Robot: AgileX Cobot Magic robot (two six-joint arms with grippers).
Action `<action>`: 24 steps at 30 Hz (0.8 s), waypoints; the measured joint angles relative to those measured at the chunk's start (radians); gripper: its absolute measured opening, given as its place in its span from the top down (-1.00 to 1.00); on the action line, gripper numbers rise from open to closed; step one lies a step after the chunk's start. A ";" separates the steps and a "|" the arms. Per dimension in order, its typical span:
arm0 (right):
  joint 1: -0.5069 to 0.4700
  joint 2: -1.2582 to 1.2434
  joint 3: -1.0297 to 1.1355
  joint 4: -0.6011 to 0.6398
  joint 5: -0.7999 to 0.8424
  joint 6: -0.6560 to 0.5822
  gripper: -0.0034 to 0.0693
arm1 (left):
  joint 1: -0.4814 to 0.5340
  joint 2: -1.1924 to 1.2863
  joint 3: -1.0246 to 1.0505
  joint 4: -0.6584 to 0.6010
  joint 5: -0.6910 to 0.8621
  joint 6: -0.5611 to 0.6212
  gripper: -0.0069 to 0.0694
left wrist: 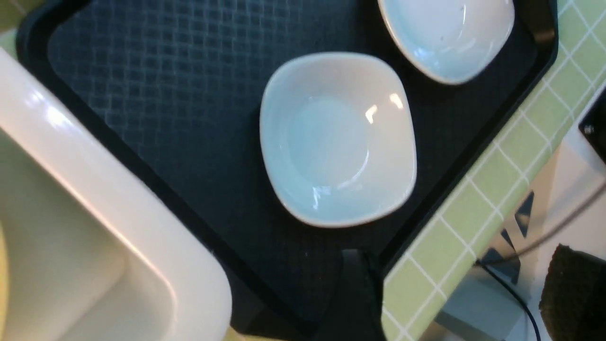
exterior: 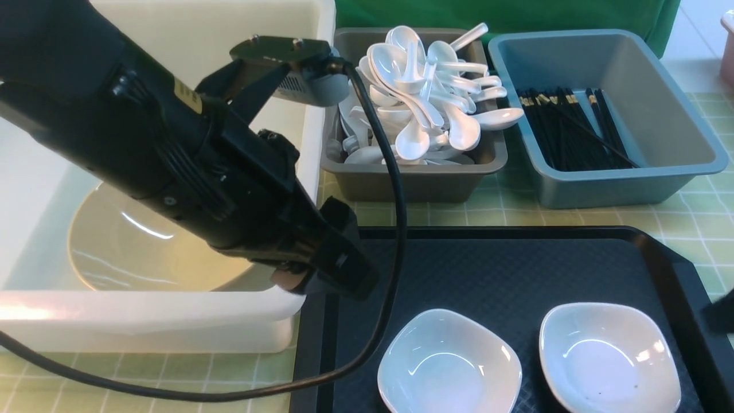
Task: On green table put chopsticks spoon bowls plates into blue grey white boxes.
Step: 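Grasp the small white bowl on the black tray by its rim with the left gripper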
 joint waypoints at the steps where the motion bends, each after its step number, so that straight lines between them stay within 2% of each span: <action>1: 0.009 -0.035 -0.014 -0.001 0.005 -0.001 -0.58 | 0.000 0.007 0.000 -0.003 -0.016 0.003 -0.37; 7: 0.093 -0.202 -0.026 0.005 0.042 -0.011 -0.58 | 0.000 0.082 0.000 -0.101 -0.090 0.058 -0.36; 10: 0.154 -0.315 -0.026 0.007 0.059 -0.024 -0.58 | -0.009 0.208 -0.037 -0.215 -0.048 0.173 -0.36; 13: 0.170 -0.365 -0.026 0.007 0.069 -0.027 -0.58 | -0.038 0.314 -0.117 -0.237 -0.014 0.192 -0.36; 17: 0.176 -0.400 -0.026 0.017 0.084 -0.027 -0.58 | -0.110 0.461 -0.274 -0.205 0.008 0.167 -0.36; 20: 0.178 -0.412 -0.026 0.019 0.101 -0.027 -0.57 | -0.179 0.605 -0.421 -0.153 0.013 0.108 -0.36; 24: 0.194 -0.418 -0.026 0.019 0.107 -0.027 -0.55 | -0.207 0.759 -0.561 -0.145 0.014 0.000 -0.36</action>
